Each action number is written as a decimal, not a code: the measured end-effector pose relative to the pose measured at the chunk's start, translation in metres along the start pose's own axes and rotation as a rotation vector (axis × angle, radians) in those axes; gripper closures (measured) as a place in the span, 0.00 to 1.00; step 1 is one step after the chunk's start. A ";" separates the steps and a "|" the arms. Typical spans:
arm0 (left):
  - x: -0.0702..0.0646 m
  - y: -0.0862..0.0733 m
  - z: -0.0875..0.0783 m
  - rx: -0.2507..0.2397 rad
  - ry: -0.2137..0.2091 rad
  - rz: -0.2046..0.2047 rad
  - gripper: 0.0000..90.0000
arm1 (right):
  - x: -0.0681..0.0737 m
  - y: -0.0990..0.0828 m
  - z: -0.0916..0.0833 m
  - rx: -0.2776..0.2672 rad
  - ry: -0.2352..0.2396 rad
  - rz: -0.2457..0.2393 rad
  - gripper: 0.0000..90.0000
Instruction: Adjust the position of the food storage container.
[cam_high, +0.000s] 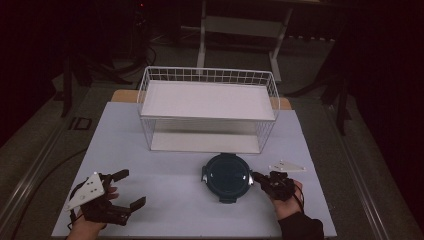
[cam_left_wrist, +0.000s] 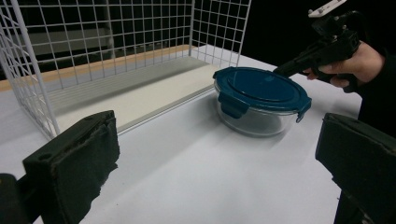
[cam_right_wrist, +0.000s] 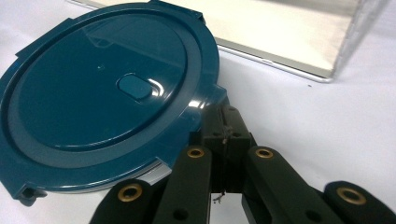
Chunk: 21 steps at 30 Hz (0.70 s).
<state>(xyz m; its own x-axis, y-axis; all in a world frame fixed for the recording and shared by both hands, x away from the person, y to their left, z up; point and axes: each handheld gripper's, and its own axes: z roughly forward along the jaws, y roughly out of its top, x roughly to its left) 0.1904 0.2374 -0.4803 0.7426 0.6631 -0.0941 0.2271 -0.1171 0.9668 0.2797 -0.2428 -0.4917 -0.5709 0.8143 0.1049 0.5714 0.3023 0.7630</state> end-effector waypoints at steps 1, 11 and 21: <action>0.000 0.000 0.000 0.000 0.000 0.000 0.00 | 0.003 0.001 0.002 -0.001 0.005 -0.006 1.00; 0.000 0.000 0.000 -0.001 -0.003 -0.001 0.00 | 0.017 0.008 0.014 0.002 0.042 -0.028 1.00; 0.000 0.000 0.000 -0.002 -0.004 -0.004 0.00 | 0.022 0.008 0.015 -0.016 0.057 -0.044 0.96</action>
<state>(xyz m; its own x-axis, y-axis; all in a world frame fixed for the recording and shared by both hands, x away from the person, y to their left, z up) 0.1902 0.2377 -0.4803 0.7442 0.6606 -0.0985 0.2285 -0.1133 0.9669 0.2805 -0.2148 -0.4925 -0.6282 0.7707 0.1067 0.5354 0.3287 0.7780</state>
